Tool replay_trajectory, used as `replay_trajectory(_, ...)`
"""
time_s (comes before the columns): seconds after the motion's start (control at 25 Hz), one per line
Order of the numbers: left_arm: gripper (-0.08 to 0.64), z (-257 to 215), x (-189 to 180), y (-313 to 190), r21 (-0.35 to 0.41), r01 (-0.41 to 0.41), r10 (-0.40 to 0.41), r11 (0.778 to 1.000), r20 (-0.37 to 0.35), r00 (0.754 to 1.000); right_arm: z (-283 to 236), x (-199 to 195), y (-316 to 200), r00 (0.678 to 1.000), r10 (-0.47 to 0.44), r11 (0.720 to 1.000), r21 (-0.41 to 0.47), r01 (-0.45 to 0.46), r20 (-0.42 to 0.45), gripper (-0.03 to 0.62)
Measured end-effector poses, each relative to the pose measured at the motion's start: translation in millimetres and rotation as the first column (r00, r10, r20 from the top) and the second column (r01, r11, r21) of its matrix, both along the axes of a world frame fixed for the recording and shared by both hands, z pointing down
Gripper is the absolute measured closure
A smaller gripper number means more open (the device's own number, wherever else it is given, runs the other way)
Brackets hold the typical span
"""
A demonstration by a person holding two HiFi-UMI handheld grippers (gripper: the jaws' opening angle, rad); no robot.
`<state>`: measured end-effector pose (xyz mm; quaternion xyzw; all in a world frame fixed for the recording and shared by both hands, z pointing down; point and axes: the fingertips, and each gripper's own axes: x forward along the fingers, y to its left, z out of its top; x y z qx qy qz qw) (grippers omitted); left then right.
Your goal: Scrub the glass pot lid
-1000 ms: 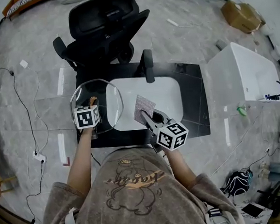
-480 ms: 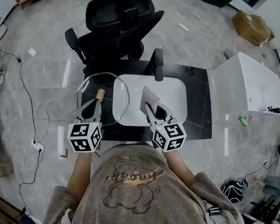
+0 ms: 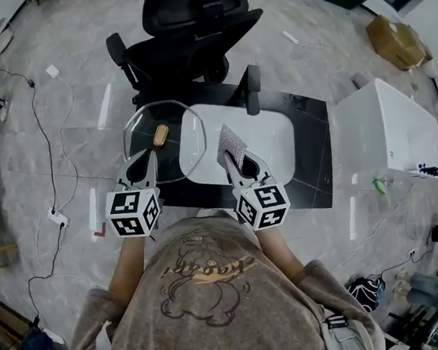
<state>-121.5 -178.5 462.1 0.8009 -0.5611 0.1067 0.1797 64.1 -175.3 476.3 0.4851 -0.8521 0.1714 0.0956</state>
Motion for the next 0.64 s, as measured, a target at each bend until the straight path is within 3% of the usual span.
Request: replay_trajectory(0.64,0.541,8.2,-3.5,7.3,-0.022,-0.009,0.009,1.0,-0.009,1.0,-4.4,-14.2,14.1,1.0,-0.032,0.999,0.01,0.032,-0.001,0.512)
